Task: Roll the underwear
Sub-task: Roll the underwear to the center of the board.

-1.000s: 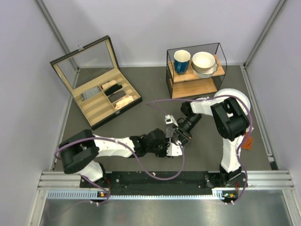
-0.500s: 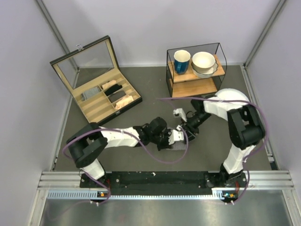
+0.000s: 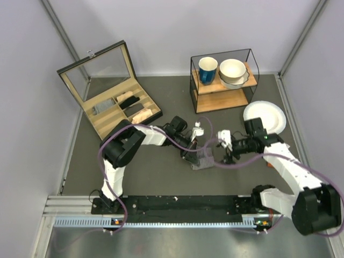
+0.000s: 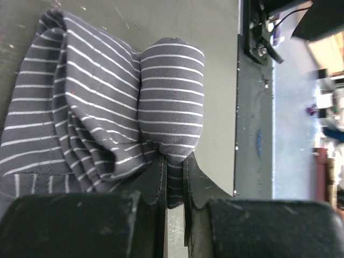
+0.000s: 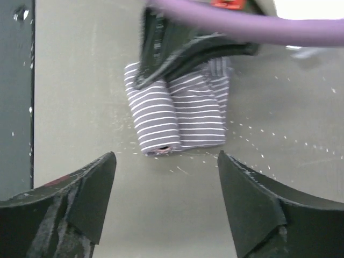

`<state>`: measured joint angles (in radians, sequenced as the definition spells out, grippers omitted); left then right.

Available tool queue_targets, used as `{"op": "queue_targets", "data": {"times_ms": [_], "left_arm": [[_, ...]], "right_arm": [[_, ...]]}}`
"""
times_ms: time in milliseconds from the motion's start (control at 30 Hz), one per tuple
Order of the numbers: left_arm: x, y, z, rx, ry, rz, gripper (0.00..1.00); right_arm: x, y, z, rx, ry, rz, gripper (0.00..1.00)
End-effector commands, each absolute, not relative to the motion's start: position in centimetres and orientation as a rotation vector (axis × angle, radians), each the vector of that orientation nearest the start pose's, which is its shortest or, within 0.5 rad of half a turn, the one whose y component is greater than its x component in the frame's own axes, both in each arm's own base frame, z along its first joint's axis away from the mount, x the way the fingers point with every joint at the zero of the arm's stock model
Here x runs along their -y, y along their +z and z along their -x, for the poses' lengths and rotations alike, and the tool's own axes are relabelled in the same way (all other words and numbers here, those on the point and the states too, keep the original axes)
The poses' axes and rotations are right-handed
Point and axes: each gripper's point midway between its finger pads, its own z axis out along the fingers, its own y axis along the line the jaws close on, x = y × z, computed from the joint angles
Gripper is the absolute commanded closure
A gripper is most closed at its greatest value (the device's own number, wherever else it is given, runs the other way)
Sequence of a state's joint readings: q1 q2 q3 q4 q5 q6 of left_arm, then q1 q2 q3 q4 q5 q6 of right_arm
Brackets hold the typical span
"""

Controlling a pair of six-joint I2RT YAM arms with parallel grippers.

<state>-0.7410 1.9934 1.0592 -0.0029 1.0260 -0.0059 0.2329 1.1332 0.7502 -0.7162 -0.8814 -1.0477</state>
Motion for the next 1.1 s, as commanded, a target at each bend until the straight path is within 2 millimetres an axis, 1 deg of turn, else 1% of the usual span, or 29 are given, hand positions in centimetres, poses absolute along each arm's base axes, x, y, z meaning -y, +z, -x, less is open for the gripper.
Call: {"op": "queue_targets", "data": {"times_ms": [0, 33, 133, 167, 200, 233, 267, 333, 367, 400, 433, 467, 533, 567, 600, 633, 667, 700, 733, 767, 800, 833, 867, 900, 933, 967, 1000, 1033, 1067], "left_arm": [[35.3, -2.1, -17.9, -2.488, -1.528, -1.142, 1.0], [35.4, -2.2, -18.6, -2.48, -1.532, -1.114, 0.99], [35.3, -2.5, -19.1, -2.508, -1.528, -1.059, 0.96], [35.4, -2.4, -19.3, -2.511, -1.519, -1.052, 0.95], [35.7, -2.1, -19.8, -2.484, -1.516, -1.046, 0.94], [35.7, -2.1, -19.9, -2.485, -1.507, -1.039, 0.91], [35.9, -2.0, -20.2, -2.475, -1.494, -1.036, 0.89], [36.1, -1.6, -20.5, -2.467, -1.49, -1.026, 0.88], [36.2, -1.4, -20.6, -2.462, -1.491, -1.024, 0.87], [36.3, -1.2, -20.8, -2.456, -1.491, -1.018, 0.86], [36.3, -1.2, -20.8, -2.455, -1.492, -1.015, 0.85], [36.4, -0.9, -20.9, -2.448, -1.492, -1.01, 0.83], [36.3, -0.8, -21.0, -2.434, -1.491, -1.0, 0.82], [36.5, -0.2, -21.2, -2.419, -1.498, -0.987, 0.8], [36.8, 0.4, -21.6, -2.369, -1.502, -0.989, 0.78], [36.4, 0.5, -21.5, -2.356, -1.506, -0.974, 0.75], [36.5, 1.8, -21.8, -2.313, -1.509, -0.957, 0.7], [36.2, 2.2, -22.2, -2.263, -1.489, -0.943, 0.67], [36.0, 2.8, -22.4, -2.231, -1.472, -0.933, 0.64], [35.9, 4.8, -23.0, -2.163, -1.451, -0.928, 0.62], [34.9, 4.7, -23.2, -2.155, -1.404, -0.898, 0.6], [34.7, 5.7, -23.7, -2.099, -1.379, -0.897, 0.6], [34.3, 7.7, -24.2, -2.012, -1.335, -0.911, 0.6], [33.3, 7.3, -23.9, -2.009, -1.292, -0.905, 0.59], [32.8, 7.6, -24.6, -1.98, -1.217, -0.889, 0.59], [32.3, 9.3, -24.8, -1.895, -1.157, -0.917, 0.59], [31.3, 8.6, -24.2, -1.897, -1.122, -0.923, 0.59], [31.0, 9.3, -24.6, -1.834, -1.071, -0.929, 0.58], [30.6, 10.8, -24.4, -1.767, -1.05, -0.933, 0.58]], "right_arm": [[-17.5, 10.9, -17.7, -1.291, 0.695, 1.758, 0.16], [-17.7, 10.9, -17.8, -1.265, 0.671, 1.77, 0.15], [-18.2, 10.0, -18.0, -1.267, 0.637, 1.821, 0.16], [-19.0, 9.8, -18.2, -1.222, 0.608, 1.849, 0.16], [-18.8, 8.7, -18.3, -1.247, 0.565, 1.885, 0.16], [-19.0, 8.3, -18.3, -1.253, 0.547, 1.902, 0.16], [-19.8, 8.0, -18.6, -1.219, 0.488, 1.947, 0.17], [-20.3, 6.7, -18.7, -1.234, 0.447, 1.987, 0.18], [-20.2, 6.2, -19.2, -1.245, 0.381, 2.017, 0.18], [-21.1, 5.9, -18.9, -1.209, 0.364, 2.047, 0.19], [-21.2, 5.0, -18.7, -1.227, 0.36, 2.078, 0.2], [-21.0, 4.6, -19.1, -1.245, 0.314, 2.098, 0.24], [-21.1, 3.5, -19.0, -1.273, 0.307, 2.135, 0.3], [-20.8, 3.2, -19.2, -1.296, 0.288, 2.143, 0.38], [-20.7, 3.0, -19.3, -1.308, 0.282, 2.151, 0.41], [-20.4, 2.4, -19.3, -1.327, 0.279, 2.168, 0.44], [-20.3, 2.2, -19.4, -1.336, 0.265, 2.172, 0.49], [-20.0, 1.9, -19.4, -1.356, 0.264, 2.181, 0.52], [-19.9, 1.6, -19.3, -1.371, 0.271, 2.189, 0.58], [-20.0, 1.7, -19.4, -1.381, 0.275, 2.188, 0.62], [-20.0, 1.6, -19.2, -1.405, 0.291, 2.184, 0.65], [-20.2, 1.8, -19.1, -1.42, 0.314, 2.184, 0.7], [-20.2, 1.5, -18.9, -1.448, 0.34, 2.188, 0.72], [-20.2, 1.5, -18.7, -1.488, 0.368, 2.17, 0.73], [-20.4, 2.0, -18.5, -1.515, 0.427, 2.16, 0.75], [-20.3, 1.7, -18.2, -1.559, 0.471, 2.157, 0.75], [-20.4, 1.9, -18.0, -1.606, 0.521, 2.133, 0.76], [-21.1, 2.9, -18.3, -1.627, 0.602, 2.088, 0.77], [-20.5, 2.8, -17.3, -1.696, 0.678, 2.087, 0.79]]}}
